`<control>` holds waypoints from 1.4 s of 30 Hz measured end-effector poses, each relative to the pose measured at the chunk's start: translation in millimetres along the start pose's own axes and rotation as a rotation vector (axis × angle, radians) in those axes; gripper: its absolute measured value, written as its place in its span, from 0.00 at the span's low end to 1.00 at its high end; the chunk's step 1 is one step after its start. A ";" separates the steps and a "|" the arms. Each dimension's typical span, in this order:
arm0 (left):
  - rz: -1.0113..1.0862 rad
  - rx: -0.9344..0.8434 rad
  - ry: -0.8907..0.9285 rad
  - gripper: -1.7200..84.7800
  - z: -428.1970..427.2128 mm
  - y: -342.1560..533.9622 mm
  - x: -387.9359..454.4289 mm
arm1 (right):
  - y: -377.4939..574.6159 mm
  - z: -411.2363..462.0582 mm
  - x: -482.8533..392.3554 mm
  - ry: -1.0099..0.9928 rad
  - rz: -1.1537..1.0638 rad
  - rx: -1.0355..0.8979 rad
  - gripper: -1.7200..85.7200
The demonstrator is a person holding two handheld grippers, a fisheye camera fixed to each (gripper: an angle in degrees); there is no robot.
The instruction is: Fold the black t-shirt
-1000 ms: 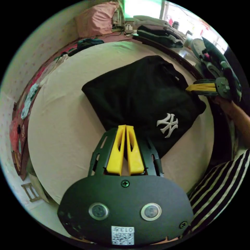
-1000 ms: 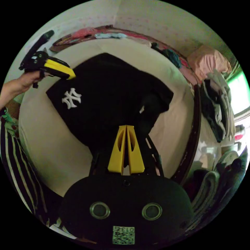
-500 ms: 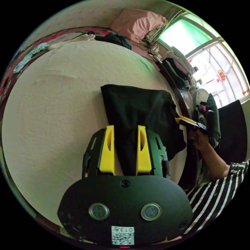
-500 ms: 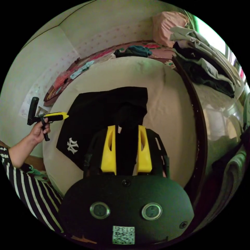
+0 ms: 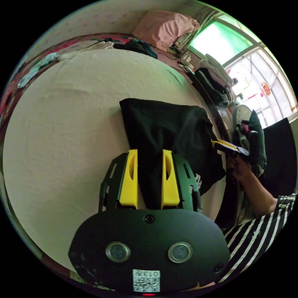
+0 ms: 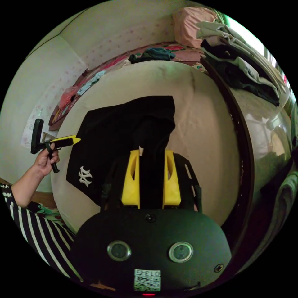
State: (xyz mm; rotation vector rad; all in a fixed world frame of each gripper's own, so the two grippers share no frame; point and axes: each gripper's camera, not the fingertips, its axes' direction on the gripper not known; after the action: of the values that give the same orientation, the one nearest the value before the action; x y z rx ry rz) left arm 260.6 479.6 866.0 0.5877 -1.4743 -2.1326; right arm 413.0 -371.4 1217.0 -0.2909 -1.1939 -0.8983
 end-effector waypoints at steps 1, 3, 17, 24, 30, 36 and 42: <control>-0.022 0.006 0.033 0.16 1.5 -0.9 -4.6 | 0.5 2.2 4.7 -0.003 0.022 -0.004 0.15; -0.066 0.030 0.088 0.17 0.6 -2.8 -11.7 | 1.4 0.3 12.4 -0.040 0.073 0.022 0.15; -0.192 0.000 0.062 0.14 -10.3 -39.5 -12.5 | -9.5 -18.6 -8.1 0.084 0.029 0.023 0.08; -0.226 0.045 0.039 0.18 -20.4 -45.4 -14.6 | -13.1 -34.2 -7.5 0.068 0.043 0.027 0.08; -0.217 0.064 0.030 0.15 -17.2 -53.1 -4.3 | -15.4 -50.3 -8.8 0.064 0.047 0.034 0.07; -0.190 0.037 0.049 0.12 -17.2 -67.6 12.5 | -16.2 -69.5 -21.4 0.135 0.005 0.046 0.08; -0.214 0.044 0.127 0.09 -8.1 -75.8 17.8 | -16.4 -88.8 -22.6 0.131 0.021 0.055 0.07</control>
State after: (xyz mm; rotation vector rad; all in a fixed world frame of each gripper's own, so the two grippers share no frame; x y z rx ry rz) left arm 240.6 486.0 790.6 0.9167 -1.4478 -2.1796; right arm 459.2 -427.8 1159.0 -0.1972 -1.0908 -0.8522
